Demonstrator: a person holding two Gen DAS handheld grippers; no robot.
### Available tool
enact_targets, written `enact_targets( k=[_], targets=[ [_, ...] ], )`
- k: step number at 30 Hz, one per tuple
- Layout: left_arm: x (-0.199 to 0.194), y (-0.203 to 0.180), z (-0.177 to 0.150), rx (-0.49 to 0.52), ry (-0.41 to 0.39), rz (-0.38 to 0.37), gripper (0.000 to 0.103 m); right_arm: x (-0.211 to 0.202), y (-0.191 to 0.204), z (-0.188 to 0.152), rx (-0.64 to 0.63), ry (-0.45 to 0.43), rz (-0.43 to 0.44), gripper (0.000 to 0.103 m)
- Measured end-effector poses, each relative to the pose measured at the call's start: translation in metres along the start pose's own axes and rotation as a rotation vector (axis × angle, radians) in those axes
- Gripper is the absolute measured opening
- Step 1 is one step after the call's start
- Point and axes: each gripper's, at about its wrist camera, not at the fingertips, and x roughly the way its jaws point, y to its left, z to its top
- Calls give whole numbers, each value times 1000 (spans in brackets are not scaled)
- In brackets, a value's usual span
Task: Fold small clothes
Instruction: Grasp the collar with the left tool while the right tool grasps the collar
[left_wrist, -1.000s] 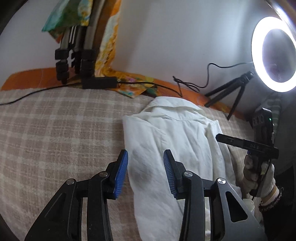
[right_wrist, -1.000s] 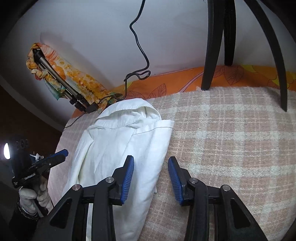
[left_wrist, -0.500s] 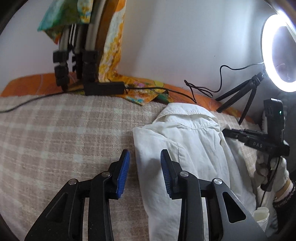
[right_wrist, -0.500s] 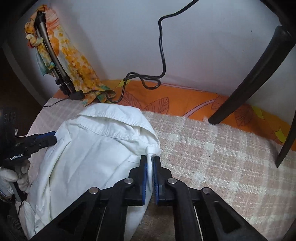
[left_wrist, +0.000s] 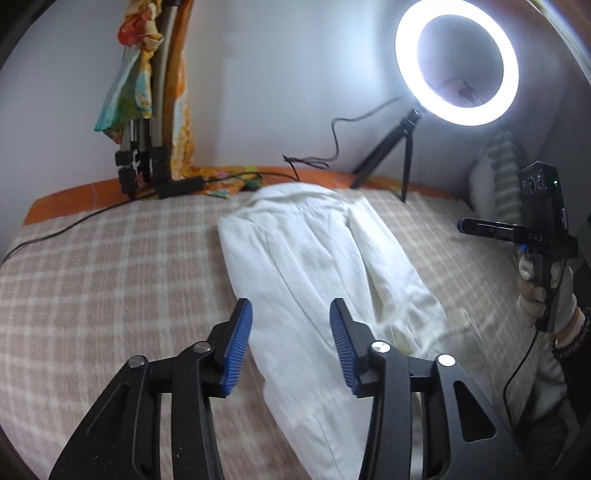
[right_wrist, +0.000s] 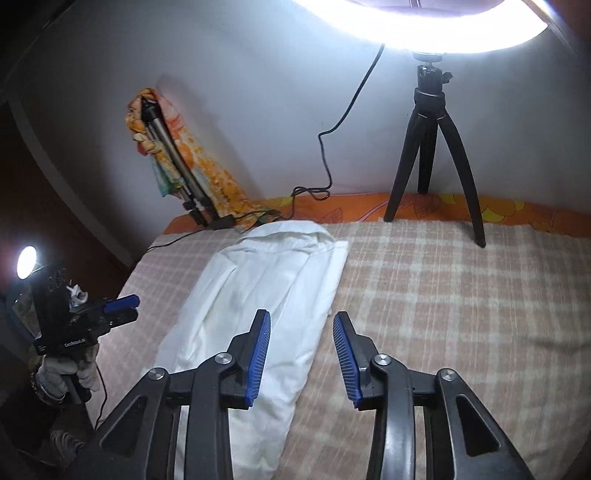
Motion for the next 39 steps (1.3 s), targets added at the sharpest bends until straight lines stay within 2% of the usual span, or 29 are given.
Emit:
enact_targets(
  k=[2,6,9,13,16,20,23,25,29,31,32,33,34,39],
  targets=[
    [0,-2,-5,-4,15,-20,58,-7,8,-14,-15,12,8,49],
    [19,11,0,-83,46,-42,58,1,7,-26,-10,36,3,51],
    [40,27,10,-154,75,-77,59,22,-8,-22,29,63,4,51],
    [72,54,21,-253,88,-74,59,59,-28,-8,79,103,38,50],
    [99,73,29,-320,101,-109,56,89,-36,3,91,132,60,47],
    [116,83,39,-339,75,-157,55,124,-45,15,88,163,64,43],
    [125,88,49,-352,75,-186,41,137,-54,27,102,141,97,38],
    [132,90,53,-363,67,-199,37,145,-61,35,121,125,116,35],
    [145,91,60,-385,60,-219,21,156,-69,49,161,109,143,31],
    [150,90,63,-373,63,-208,14,159,-72,55,169,105,138,21],
    [151,88,65,-359,64,-202,10,160,-72,56,168,106,130,12],
    [151,86,66,-342,61,-194,7,162,-71,57,167,110,119,4],
    [149,83,66,-320,51,-184,7,163,-70,58,163,114,105,2],
    [135,77,73,-285,2,-193,5,152,-56,63,103,87,70,0]
  ],
)
